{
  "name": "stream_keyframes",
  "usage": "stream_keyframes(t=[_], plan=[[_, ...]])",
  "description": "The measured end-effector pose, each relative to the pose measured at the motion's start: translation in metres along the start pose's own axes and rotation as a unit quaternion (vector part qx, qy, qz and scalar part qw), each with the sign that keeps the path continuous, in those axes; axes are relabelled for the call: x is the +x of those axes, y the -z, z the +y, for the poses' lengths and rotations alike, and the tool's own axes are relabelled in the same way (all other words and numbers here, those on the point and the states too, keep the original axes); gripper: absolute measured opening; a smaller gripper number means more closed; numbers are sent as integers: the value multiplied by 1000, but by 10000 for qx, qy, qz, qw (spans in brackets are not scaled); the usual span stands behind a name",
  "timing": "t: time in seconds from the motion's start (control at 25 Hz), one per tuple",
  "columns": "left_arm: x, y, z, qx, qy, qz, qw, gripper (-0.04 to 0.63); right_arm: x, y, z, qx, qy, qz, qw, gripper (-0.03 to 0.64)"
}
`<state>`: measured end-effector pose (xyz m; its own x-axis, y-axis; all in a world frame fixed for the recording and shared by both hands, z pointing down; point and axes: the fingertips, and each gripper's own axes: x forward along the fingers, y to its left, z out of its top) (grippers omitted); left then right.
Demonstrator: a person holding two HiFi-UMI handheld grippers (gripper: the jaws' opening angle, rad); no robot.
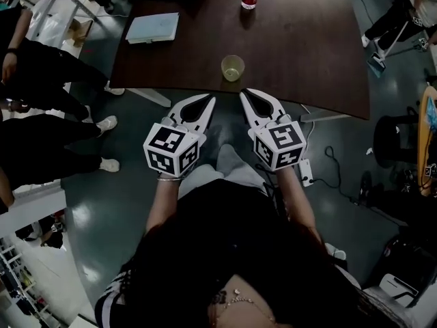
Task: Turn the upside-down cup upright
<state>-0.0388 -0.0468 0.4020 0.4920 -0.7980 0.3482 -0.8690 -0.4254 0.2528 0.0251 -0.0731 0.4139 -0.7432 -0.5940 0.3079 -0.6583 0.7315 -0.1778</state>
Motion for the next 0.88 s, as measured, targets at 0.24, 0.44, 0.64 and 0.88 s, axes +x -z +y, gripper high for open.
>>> stream_keyframes(t=[0.24, 0.44, 0.64, 0.88], plan=[[6, -7, 20, -90, -74, 10, 9999, 3, 21, -8, 0, -14, -140, 17, 9999, 18], [13, -16, 32, 46, 55, 6, 10000, 3, 34, -16, -4, -18, 39, -29, 10000, 18], [25, -23, 42, 107, 232, 26, 9997, 3, 45, -23, -9, 11, 226, -87, 9997, 18], [40, -22, 51, 74, 384, 157, 9991, 3, 54, -23, -19, 141, 434, -139, 9989, 18]])
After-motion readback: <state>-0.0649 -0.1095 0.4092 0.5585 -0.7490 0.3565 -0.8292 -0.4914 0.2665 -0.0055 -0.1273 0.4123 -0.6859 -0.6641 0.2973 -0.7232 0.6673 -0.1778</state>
